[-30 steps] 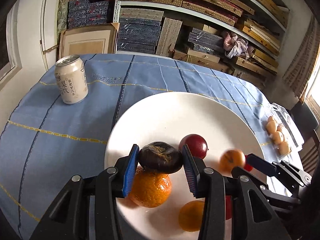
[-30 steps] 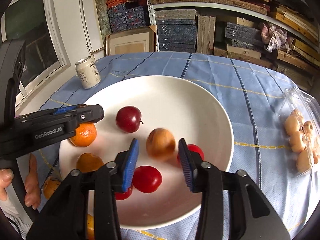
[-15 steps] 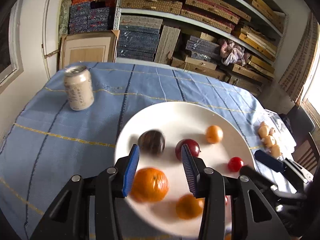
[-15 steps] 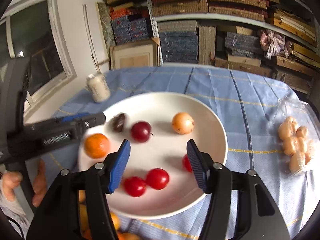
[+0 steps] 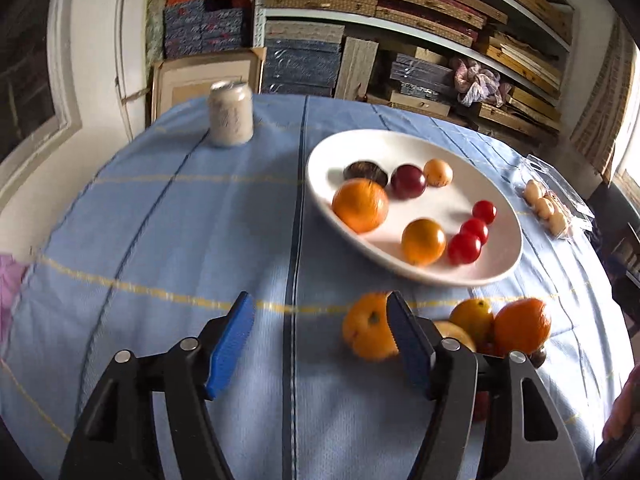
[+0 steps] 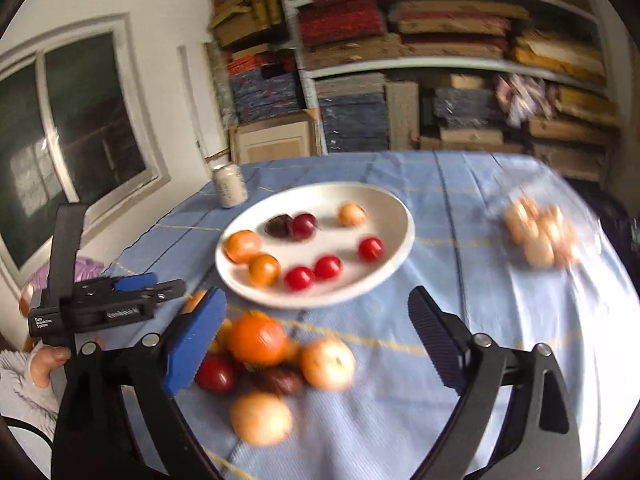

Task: Organize fruits
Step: 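Open both tools and withdraw them from the plate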

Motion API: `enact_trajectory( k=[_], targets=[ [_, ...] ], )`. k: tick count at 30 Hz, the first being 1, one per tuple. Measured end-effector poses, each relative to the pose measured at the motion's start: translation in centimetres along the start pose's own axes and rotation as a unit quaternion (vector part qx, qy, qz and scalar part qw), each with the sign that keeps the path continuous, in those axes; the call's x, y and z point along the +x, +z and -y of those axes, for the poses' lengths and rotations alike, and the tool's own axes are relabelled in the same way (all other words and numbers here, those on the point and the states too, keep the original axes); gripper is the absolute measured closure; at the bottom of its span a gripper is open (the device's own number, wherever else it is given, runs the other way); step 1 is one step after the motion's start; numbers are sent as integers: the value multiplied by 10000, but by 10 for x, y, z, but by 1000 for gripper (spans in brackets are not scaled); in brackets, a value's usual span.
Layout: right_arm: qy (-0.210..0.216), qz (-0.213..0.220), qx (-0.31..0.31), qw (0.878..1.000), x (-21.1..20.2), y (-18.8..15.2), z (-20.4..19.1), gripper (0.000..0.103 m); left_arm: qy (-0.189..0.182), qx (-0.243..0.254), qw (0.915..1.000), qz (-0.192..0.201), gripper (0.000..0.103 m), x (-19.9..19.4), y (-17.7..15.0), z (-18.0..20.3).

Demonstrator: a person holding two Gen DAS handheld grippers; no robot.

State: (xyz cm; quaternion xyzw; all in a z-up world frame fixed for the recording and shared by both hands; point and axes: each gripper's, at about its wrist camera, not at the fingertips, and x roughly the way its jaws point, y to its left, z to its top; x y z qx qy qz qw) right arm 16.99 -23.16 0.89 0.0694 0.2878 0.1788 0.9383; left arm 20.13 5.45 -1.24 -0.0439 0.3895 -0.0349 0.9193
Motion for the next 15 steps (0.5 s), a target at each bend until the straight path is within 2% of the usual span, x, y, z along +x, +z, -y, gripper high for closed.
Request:
enact_trajectory(
  k=[5, 12, 15],
  targets=[
    [-58, -126, 560, 9983, 1, -5, 30, 13, -156, 1, 9999, -15, 28, 9, -3, 3],
    [30, -180, 550, 9983, 0, -6, 27, 10, -106, 208, 9997, 27, 19, 15, -1, 10],
    [48, -229, 529, 9983, 3, -5, 24, 10, -132, 303, 9995, -17, 18, 18, -3, 16]
  ],
)
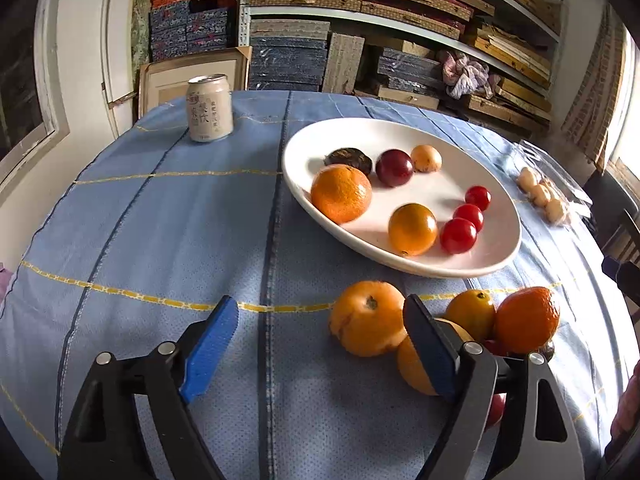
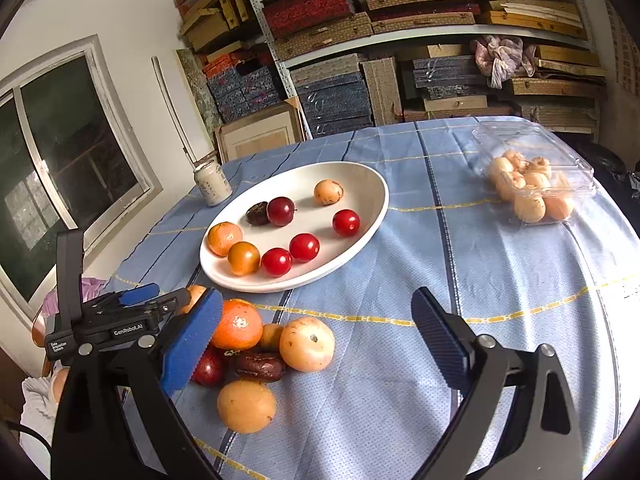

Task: Organize fruits
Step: 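Open both tools and withdraw them from the plate, then position the open left tool around a large orange beside the plate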

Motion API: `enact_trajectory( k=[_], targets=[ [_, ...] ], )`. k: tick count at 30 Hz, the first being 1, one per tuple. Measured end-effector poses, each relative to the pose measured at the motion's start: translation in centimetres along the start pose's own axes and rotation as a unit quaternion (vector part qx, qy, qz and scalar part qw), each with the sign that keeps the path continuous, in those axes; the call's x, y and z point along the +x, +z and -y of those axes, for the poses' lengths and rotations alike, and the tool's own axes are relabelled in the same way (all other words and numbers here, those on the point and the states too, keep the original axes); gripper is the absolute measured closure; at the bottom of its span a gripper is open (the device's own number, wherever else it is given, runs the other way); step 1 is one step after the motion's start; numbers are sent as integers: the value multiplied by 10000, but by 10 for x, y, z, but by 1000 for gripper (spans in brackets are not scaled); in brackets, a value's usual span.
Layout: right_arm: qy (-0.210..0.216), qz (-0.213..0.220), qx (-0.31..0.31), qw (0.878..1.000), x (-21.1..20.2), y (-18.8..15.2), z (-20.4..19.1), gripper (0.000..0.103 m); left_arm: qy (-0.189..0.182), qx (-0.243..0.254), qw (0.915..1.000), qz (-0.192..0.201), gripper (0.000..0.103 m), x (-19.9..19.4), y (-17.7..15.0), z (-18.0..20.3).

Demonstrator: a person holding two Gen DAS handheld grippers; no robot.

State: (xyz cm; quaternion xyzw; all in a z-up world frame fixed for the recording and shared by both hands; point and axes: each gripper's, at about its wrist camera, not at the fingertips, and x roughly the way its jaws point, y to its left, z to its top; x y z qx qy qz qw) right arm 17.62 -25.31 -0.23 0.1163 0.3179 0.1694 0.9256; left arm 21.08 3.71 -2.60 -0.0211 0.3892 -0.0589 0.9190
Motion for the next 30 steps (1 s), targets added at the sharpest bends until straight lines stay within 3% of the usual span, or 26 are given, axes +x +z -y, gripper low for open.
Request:
enact_trajectory(
  k=[9, 14, 20, 26, 30],
  targets=[
    [-42, -118, -5, 9999, 8, -1, -2, 10, 295, 258, 9991, 152, 7, 5, -5, 8],
    [-29, -172, -13, 9998, 11, -3, -2, 10, 128, 60, 9999, 46, 3, 10, -3, 1],
    [-2, -286, 18, 9996, 17, -6, -1, 10, -346, -377, 9984, -248, 3, 21, 2, -11],
    [-3, -401, 69, 9992, 23, -9, 0, 9, -469, -571, 9965, -396, 3, 28, 7, -16],
    [-8, -512, 93, 9986, 29, -10, 1, 9, -880, -591, 9929, -547, 3, 26, 6, -10]
  ],
)
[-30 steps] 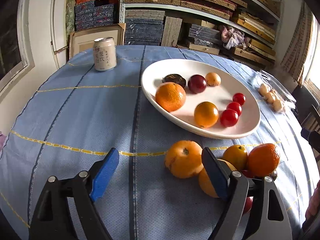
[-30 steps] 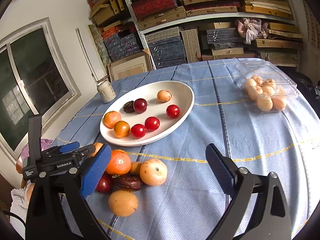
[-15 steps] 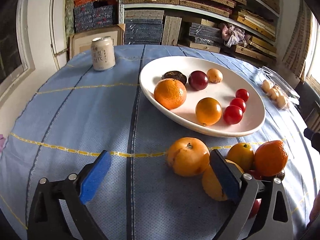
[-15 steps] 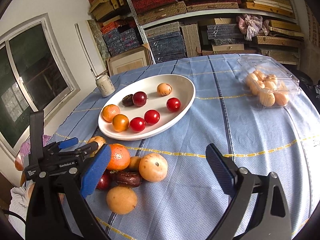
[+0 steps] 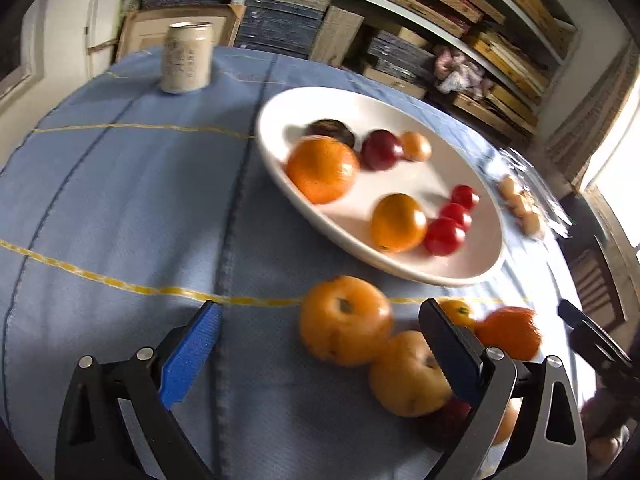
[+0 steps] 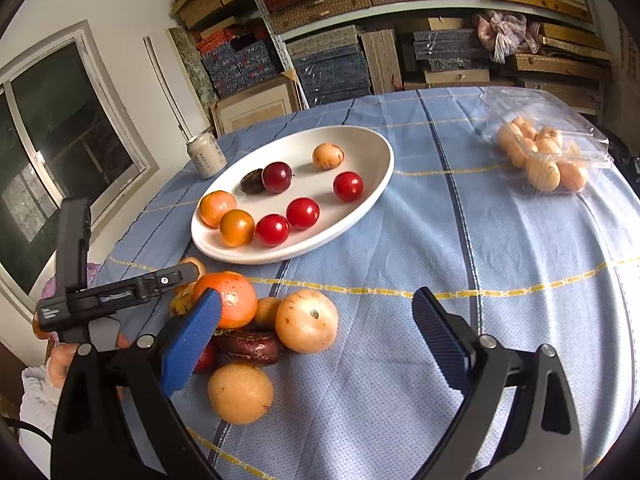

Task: Organize fruits
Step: 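Position the open left tool around a large orange beside the plate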

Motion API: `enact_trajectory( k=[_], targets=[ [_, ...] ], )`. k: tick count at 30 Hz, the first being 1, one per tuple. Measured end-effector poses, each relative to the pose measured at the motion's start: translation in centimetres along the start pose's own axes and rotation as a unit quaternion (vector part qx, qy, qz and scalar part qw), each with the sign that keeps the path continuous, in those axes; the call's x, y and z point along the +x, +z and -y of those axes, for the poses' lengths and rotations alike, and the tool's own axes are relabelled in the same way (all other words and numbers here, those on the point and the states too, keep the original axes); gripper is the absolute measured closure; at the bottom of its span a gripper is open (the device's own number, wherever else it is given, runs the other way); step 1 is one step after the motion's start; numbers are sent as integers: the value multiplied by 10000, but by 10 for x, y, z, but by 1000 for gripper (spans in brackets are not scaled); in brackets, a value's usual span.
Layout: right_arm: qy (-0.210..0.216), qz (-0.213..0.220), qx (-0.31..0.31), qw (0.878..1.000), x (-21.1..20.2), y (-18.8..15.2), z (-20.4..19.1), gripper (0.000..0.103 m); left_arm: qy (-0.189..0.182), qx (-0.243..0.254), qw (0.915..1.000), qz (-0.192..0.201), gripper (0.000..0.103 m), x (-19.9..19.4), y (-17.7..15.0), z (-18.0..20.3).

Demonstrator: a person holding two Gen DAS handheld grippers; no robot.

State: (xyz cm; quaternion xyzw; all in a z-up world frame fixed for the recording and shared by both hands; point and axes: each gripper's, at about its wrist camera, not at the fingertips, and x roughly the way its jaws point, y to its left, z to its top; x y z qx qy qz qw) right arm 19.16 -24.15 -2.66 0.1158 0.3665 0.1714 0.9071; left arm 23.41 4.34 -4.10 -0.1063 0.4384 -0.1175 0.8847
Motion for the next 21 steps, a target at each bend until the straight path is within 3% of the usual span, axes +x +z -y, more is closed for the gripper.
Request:
enact_trajectory(
  k=[3, 8, 16, 21],
  targets=[
    [13, 15, 14, 10000, -1, 1, 1, 9, 207, 205, 9996, 63, 3, 0, -3, 7],
    [17, 25, 25, 10000, -2, 1, 2, 9, 370, -69, 9993, -10, 3, 1, 0, -9],
    [15, 6, 26, 10000, -3, 1, 3, 9, 668, -7, 9978, -37, 3, -3, -2, -18],
    [13, -11, 8, 10000, -2, 0, 2, 9, 656, 167, 9977, -84, 5, -6, -8, -13]
  ],
)
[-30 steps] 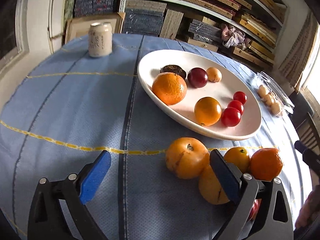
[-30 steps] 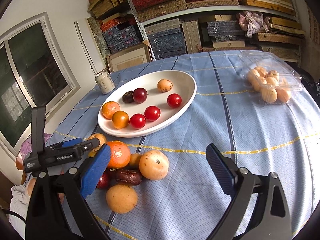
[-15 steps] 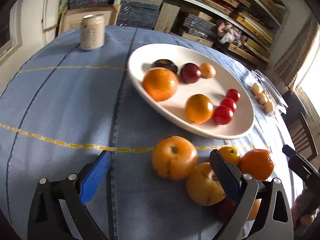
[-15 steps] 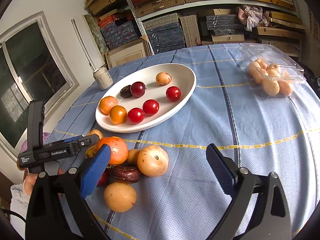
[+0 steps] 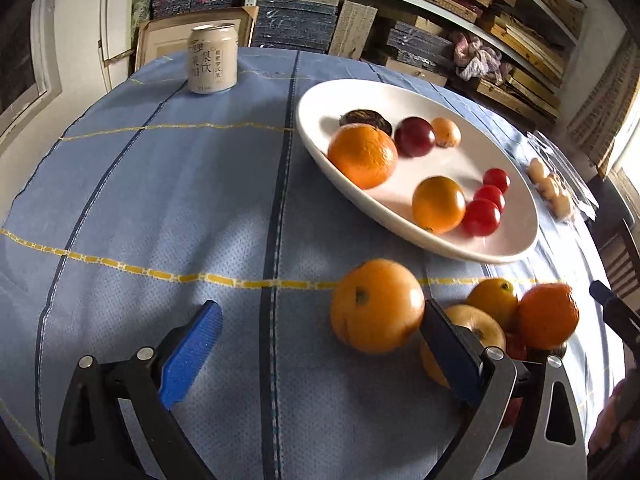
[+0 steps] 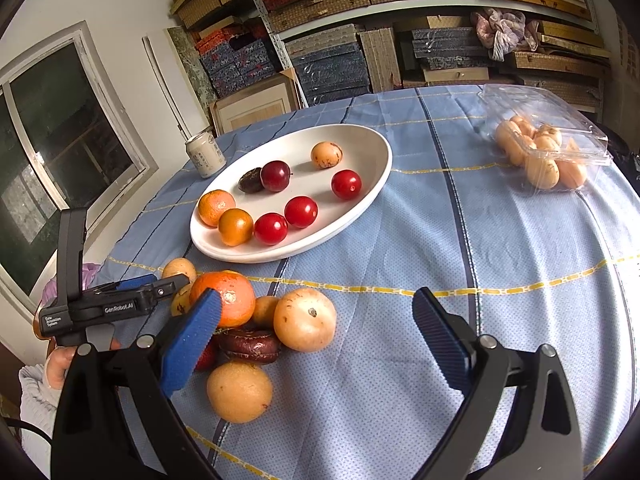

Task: Organize fruits
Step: 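Position the open left tool around a large orange beside the plate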

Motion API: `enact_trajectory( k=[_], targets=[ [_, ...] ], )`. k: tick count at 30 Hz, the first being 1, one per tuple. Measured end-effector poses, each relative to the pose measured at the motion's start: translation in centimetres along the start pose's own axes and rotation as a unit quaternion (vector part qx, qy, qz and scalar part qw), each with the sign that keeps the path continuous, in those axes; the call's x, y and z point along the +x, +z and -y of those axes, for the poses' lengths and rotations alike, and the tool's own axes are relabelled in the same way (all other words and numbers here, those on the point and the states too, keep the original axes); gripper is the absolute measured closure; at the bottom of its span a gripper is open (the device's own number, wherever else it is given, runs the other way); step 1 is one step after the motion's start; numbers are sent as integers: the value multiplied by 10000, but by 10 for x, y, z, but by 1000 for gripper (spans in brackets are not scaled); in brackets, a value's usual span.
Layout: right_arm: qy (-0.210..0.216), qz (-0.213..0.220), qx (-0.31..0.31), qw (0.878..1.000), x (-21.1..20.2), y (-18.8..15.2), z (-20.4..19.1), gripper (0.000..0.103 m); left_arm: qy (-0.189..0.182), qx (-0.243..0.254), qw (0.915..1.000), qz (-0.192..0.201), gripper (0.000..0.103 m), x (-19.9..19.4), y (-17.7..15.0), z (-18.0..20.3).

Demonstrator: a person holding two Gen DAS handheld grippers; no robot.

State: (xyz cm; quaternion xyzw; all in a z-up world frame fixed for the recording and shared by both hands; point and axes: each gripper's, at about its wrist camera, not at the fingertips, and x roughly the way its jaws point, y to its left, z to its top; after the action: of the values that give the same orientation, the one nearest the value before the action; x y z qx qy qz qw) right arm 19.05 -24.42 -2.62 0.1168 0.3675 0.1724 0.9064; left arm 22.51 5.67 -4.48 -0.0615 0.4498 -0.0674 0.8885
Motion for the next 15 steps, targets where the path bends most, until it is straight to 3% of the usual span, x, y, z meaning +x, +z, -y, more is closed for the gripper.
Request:
enact_trajectory(
  k=[3, 6, 11, 13, 14, 15],
  targets=[
    [6, -20, -60, 10000, 1, -1, -3, 9, -30, 33, 9999, 95, 14, -7, -4, 1],
    [4, -52, -243, 9997, 2, -3, -10, 9, 200, 364, 9984, 388, 19, -13, -5, 11],
    [1, -132, -640, 9979, 3, -8, -25, 9, 287, 734, 9959, 451, 30, -10, -11, 23],
    [19, -145, -822, 9965, 1, -10, -32, 9, 187, 720, 9964, 406, 42, -9, -12, 21],
    [39, -156, -925, 9956, 0, -11, -35, 9, 156, 689, 9969, 353, 57, -8, -13, 20],
    [68, -176, -1072, 9941, -1, -12, -40, 9, 160, 648, 9974, 274, 62, -4, -14, 18]
  ],
)
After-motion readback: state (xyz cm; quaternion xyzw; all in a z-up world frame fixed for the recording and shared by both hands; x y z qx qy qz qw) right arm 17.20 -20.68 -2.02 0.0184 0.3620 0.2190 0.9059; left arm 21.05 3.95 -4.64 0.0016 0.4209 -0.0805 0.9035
